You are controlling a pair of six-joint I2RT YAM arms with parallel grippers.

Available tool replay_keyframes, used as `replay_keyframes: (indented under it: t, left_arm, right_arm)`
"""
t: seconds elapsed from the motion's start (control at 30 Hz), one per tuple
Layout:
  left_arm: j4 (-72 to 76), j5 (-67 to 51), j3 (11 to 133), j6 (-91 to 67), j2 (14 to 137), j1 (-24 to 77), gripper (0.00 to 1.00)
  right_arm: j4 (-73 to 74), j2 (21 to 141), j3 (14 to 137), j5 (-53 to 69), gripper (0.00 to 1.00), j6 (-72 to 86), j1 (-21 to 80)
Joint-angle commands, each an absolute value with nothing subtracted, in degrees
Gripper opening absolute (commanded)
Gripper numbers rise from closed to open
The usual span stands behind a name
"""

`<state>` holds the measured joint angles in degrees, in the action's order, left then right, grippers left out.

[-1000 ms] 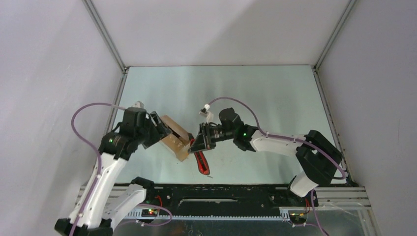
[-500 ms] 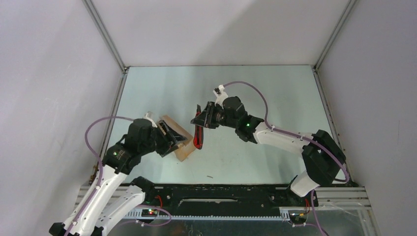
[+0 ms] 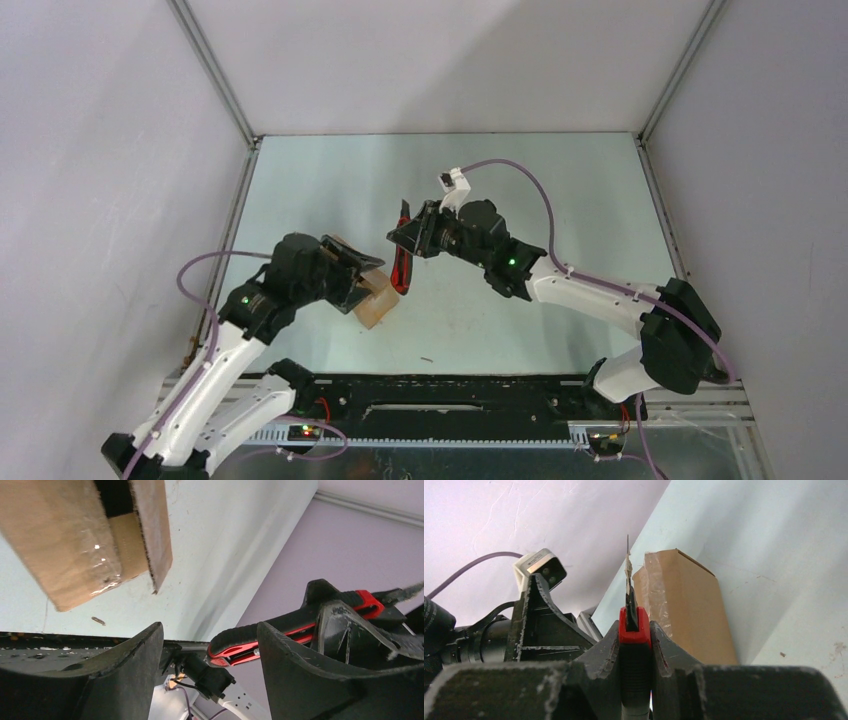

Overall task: Unpack the express box
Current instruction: Cut the express box at the center of the board.

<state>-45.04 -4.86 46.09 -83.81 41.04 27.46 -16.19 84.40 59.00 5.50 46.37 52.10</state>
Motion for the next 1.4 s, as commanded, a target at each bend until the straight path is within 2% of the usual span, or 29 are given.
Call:
replay_keyframes:
  t: [0.0, 0.1, 0.33, 0.5, 0.8, 1.07, 1.37]
  left_arm:
    - [-40.17, -6.8, 50.97, -85.97, 45.08, 29.56, 0.73]
    - [-43.32, -5.41, 54.15, -85.54, 47.34, 31.48, 0.73]
    - [-42.53, -3.78, 53.22, -87.2, 47.71, 34.09, 0.73]
    - [-41.08, -2.77, 49.99, -88.61, 45.44, 34.1, 0.76]
    - [-43.26, -0.68, 50.71, -88.48, 45.48, 33.73, 0.75]
    - [-39.66, -6.8, 51.77, -85.41, 49.33, 33.91, 0.74]
    - [-32.65, -12.36, 59.24, -82.82, 56.54, 39.9, 0.71]
  right_arm:
    - [-19.96, 81.75, 60.98, 2.16, 0.0, 42.16, 52.91]
    - [-19.39, 81.54, 60.91, 1.34, 0.0, 41.22, 52.87]
    - [-19.78, 80.58, 60.99, 0.96, 0.0, 40.53, 52.65]
    - [-19.32, 79.28, 60.98, 1.57, 0.0, 40.1, 52.68]
    - [-19.36, 78.29, 60.74, 0.99, 0.0, 38.28, 54.4]
    - [-20.12, 78.26, 60.73, 0.53, 0.0, 36.78, 54.47]
    - [-19.52, 82.11, 60.71, 0.29, 0.0, 36.88, 54.2]
